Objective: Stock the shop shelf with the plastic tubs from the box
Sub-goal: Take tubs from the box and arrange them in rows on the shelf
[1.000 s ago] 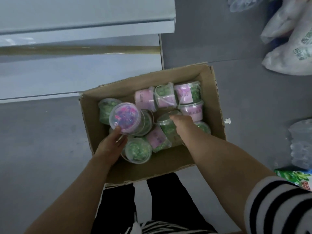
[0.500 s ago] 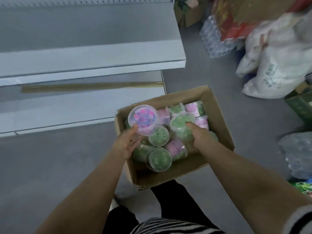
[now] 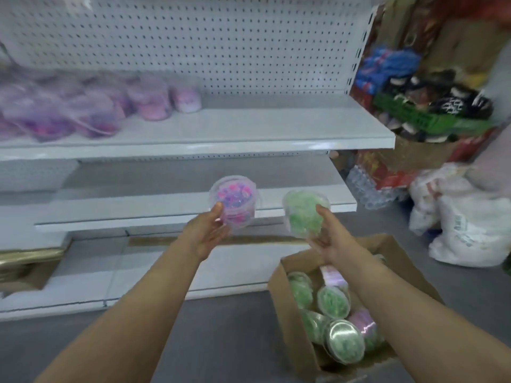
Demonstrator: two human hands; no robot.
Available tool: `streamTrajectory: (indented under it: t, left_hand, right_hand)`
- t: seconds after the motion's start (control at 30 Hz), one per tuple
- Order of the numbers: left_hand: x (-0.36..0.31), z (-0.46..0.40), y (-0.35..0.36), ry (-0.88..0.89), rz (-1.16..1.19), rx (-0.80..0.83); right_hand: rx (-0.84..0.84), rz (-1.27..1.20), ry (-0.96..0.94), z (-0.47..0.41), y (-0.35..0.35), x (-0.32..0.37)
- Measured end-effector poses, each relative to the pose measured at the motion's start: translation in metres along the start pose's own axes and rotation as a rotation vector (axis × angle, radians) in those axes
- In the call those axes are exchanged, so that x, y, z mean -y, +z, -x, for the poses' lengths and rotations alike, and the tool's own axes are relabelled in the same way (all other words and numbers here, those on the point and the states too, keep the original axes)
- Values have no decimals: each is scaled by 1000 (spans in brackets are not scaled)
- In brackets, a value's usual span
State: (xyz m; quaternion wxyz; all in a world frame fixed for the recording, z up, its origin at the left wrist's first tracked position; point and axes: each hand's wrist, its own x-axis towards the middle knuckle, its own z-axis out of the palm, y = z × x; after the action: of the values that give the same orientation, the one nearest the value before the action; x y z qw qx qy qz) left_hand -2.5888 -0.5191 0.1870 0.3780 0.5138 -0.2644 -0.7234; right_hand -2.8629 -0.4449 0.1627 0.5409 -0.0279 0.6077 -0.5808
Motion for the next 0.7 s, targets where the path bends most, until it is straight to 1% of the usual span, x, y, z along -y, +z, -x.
streamTrajectory:
  t: [0.07,0.2,0.33,0.43,0.53,0.7]
  left_hand:
    - [-38,10,-19,54,16,-45]
    - [-101,23,-45,151,55,-42]
    - [-143,19,-58,209,96,-71]
    - [-163,9,-63,238,112,-104]
    - [-183,-8,-68,278,143,-147]
    - [-215,-41,-82,301,208,-229]
  right_hand:
    - [86,-20,-51,25,36,15]
    - [192,-13,-134,57,97,46]
    - [220,48,-181,71,147,71]
    - [246,70,-168,70,178,81]
    - [284,83,-162,60,209,89]
    - [276,109,-137,30,264,102]
